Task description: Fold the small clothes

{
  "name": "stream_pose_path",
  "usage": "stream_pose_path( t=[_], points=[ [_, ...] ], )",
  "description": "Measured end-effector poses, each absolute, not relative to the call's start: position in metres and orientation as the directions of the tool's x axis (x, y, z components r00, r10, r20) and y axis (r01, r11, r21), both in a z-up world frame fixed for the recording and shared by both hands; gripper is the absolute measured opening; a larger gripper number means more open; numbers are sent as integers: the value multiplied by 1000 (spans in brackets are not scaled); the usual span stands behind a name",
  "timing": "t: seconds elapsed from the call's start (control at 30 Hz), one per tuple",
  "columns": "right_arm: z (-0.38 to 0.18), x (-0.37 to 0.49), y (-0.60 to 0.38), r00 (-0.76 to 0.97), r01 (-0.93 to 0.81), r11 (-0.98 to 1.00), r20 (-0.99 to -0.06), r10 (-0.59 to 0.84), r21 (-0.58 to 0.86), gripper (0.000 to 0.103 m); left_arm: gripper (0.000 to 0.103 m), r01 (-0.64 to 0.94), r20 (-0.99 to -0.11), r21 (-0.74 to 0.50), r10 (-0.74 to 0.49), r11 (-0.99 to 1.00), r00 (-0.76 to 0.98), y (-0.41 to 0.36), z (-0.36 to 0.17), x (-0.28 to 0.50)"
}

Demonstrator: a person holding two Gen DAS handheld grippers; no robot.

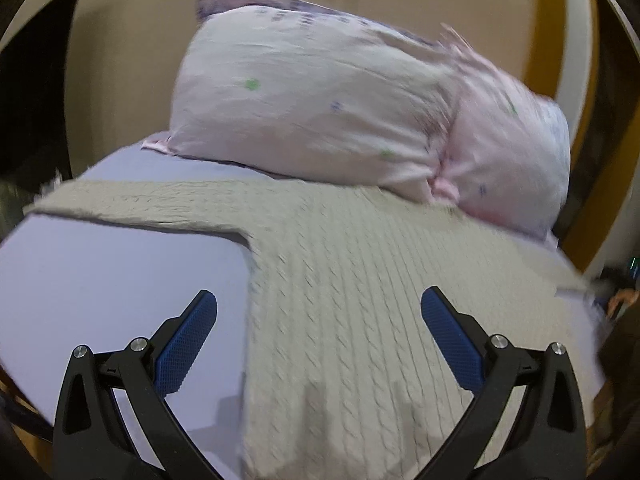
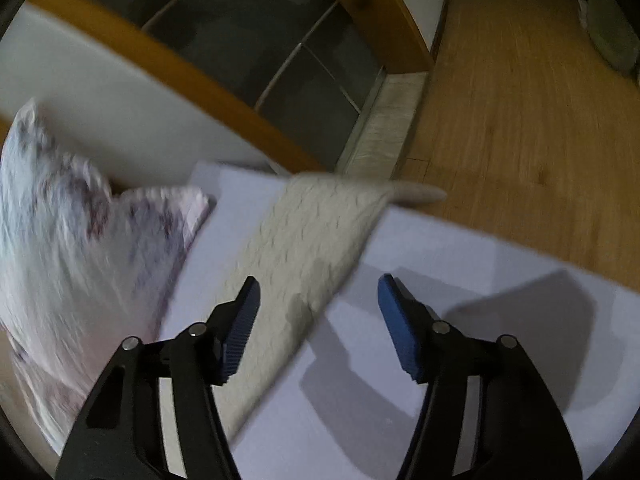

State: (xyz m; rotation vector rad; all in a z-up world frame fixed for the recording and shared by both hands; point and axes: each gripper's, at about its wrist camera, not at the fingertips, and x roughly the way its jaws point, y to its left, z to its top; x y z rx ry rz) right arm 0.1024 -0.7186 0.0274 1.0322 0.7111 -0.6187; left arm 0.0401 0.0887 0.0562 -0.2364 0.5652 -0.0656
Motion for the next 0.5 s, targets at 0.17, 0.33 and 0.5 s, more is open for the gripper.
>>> stream_pose_path(
  t=[0.17, 0.33, 0.5],
  points=[
    [14, 107, -742, 618, 765, 345, -769, -161, 543, 8, 102, -46, -473, -241, -76, 970, 878, 127, 57, 51],
    [30, 126, -723, 631, 752, 433, -734, -252, 498, 7, 102, -171, -484, -211, 50, 963, 874, 171, 60, 58],
    [119, 165, -604, 802, 487, 778, -556, -218, 398, 6, 102, -295, -515, -350, 80, 889, 854, 234, 56, 62]
  ],
)
